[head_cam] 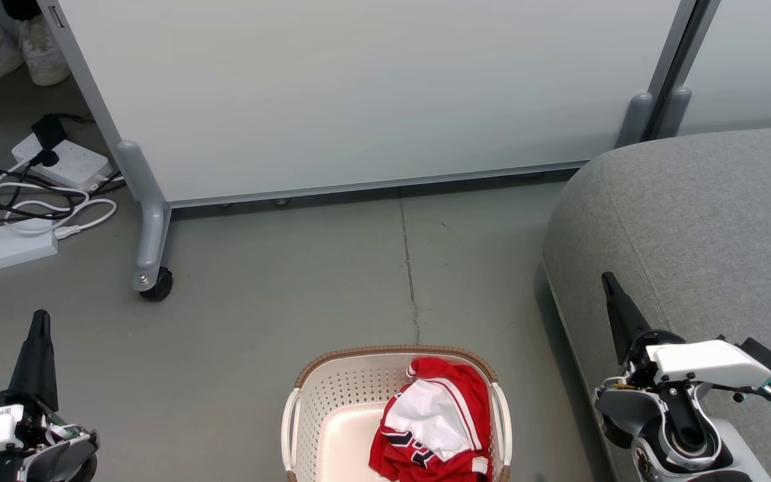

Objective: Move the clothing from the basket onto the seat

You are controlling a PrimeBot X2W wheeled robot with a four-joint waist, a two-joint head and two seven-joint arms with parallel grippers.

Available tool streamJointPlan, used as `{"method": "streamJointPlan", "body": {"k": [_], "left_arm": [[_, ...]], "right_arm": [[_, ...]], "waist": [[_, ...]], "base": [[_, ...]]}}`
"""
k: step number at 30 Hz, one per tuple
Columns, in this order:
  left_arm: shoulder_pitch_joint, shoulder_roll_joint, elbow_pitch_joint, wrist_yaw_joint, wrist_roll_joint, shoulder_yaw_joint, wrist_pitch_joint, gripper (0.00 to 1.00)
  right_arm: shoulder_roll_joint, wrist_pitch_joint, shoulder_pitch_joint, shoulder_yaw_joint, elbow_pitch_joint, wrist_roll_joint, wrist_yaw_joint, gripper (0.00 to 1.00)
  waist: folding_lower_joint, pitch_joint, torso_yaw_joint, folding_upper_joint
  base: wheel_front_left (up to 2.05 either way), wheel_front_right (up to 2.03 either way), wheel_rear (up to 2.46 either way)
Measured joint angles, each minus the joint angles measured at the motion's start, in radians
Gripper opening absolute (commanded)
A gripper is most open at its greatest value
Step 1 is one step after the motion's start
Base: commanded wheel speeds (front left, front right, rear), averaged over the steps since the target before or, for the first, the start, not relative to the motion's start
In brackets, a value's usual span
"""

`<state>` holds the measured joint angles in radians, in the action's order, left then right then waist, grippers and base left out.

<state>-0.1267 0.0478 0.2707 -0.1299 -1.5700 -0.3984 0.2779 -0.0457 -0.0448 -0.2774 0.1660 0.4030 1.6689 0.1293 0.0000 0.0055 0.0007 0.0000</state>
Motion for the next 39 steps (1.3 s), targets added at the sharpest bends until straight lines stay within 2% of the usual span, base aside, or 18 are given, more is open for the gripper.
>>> {"method": "streamJointPlan", "body": {"k": [10,11,15,25,31,39], "left_arm": [[0.0,0.0,0.0,0.0,0.0,0.0,0.0,0.0],[0.001,-0.001,0.003,0.0,0.001,0.0,0.0,1.0],[0.032,-0.02,0.025,0.001,0.003,0.01,-0.012,1.0],[0.031,-0.013,0.0,0.001,0.031,0.076,-0.073,1.0],[0.029,0.011,-0.004,0.001,0.126,0.128,-0.127,1.0],[0.017,0.014,-0.033,0.002,0.328,0.163,-0.174,1.0]], "right_arm": [[0.0,0.0,0.0,0.0,0.0,0.0,0.0,0.0],[0.001,0.0,0.002,0.0,0.002,0.0,0.0,1.0],[0.007,-0.001,0.042,0.004,0.019,-0.001,-0.003,1.0],[0.001,-0.031,0.045,-0.004,-0.014,-0.072,-0.003,1.0],[-0.012,-0.046,0.048,-0.026,-0.046,-0.218,-0.003,1.0],[-0.021,-0.065,0.058,-0.037,-0.114,-0.465,-0.003,1.0]], "waist": [[0.0,0.0,0.0,0.0],[0.0,0.0,0.0,0.0],[0.0,0.0,0.0,0.0],[0.0,-0.004,-0.003,0.0],[0.0,-0.007,-0.003,0.0],[0.0,-0.011,0.0,0.0]], "base": [[0.0,0.0,0.0],[0.0,0.0,0.0],[0.0,0.0,0.0],[0.0,0.0,0.0],[0.0,0.0,0.0],[0.0,0.0,0.0]]}}
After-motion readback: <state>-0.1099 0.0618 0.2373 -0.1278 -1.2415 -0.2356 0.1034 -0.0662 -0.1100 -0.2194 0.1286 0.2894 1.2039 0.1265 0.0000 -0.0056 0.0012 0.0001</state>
